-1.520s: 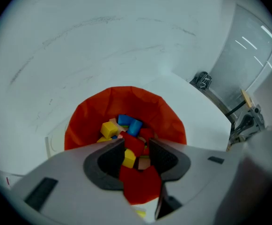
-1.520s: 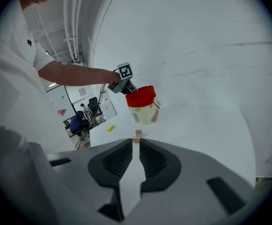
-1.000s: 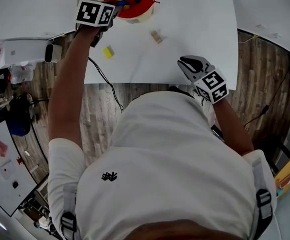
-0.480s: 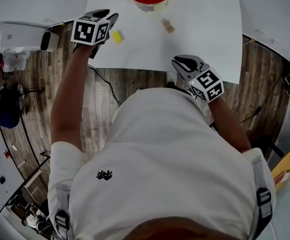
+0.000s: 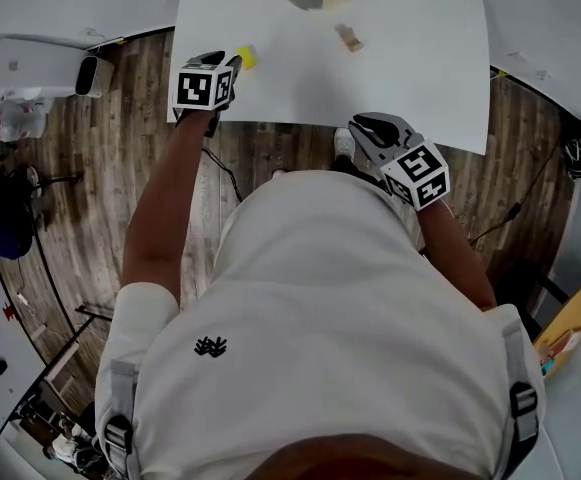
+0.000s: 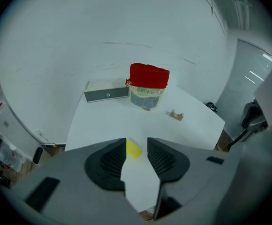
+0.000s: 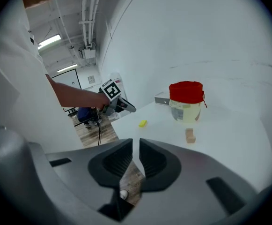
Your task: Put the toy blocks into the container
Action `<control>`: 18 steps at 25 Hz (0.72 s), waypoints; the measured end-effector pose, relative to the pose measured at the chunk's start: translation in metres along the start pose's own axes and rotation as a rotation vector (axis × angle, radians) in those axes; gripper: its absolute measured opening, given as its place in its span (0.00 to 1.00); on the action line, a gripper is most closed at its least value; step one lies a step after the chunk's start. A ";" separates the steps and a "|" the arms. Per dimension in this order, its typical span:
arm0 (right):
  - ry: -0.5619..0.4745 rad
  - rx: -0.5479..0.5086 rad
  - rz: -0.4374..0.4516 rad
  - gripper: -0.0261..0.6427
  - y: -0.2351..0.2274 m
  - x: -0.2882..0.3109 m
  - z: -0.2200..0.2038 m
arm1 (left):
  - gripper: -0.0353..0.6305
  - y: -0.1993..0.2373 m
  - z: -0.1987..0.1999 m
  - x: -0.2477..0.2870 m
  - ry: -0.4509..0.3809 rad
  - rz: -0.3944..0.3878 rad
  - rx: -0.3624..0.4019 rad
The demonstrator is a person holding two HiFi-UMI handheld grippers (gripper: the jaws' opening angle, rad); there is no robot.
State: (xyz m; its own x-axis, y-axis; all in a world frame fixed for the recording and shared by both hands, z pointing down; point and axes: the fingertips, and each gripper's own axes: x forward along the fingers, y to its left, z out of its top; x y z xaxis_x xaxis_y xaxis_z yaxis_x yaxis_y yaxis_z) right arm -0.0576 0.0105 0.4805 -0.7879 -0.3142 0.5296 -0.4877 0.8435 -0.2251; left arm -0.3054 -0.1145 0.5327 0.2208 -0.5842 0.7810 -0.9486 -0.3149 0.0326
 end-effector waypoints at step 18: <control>0.027 0.054 -0.073 0.11 -0.028 -0.027 -0.021 | 0.36 0.011 -0.039 0.076 0.071 0.139 -0.257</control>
State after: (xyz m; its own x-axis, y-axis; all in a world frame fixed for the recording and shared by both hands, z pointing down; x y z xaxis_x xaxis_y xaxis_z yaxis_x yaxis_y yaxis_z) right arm -0.0151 0.0045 0.4898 -0.7397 -0.3613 0.5677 -0.5633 0.7940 -0.2287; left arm -0.3080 -0.1331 0.6171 0.0774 -0.5517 0.8305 -0.9969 -0.0311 0.0722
